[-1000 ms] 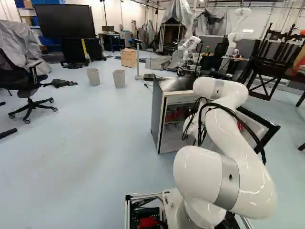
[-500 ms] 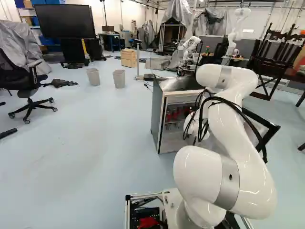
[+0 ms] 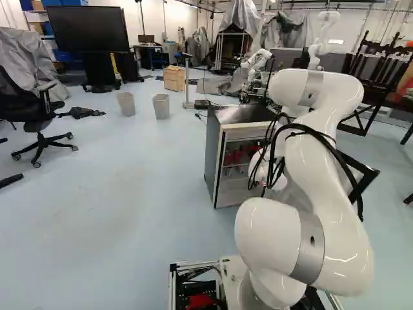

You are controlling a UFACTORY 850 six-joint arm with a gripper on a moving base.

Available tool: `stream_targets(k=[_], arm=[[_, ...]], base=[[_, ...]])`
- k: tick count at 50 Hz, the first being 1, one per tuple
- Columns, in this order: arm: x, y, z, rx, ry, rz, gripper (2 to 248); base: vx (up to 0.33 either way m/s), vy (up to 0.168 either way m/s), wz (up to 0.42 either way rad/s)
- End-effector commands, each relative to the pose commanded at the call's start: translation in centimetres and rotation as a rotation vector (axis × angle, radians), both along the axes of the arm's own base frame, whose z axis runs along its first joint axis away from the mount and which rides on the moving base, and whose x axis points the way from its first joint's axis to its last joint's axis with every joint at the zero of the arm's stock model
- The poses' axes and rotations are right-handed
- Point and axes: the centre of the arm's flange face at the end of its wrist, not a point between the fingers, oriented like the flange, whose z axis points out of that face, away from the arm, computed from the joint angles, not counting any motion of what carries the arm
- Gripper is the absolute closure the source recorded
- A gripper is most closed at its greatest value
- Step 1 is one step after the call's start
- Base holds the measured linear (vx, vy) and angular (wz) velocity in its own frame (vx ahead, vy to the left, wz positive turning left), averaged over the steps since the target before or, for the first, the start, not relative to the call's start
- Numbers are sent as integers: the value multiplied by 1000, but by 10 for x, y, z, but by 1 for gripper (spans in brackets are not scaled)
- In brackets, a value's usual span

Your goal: Grab a drink from the fridge

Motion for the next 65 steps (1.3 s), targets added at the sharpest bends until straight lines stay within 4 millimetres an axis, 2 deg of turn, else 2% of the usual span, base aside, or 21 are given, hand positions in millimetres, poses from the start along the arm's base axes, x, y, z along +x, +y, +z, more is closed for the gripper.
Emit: stream_targets(k=[41,50,65], arm=[[-74,52,69,17,30,22,154],[-82,60,82,13,23,28,154],[-85,62,98,-1,-2,30,154]], base=[[0,0,0],[0,0,0],[0,0,0]])
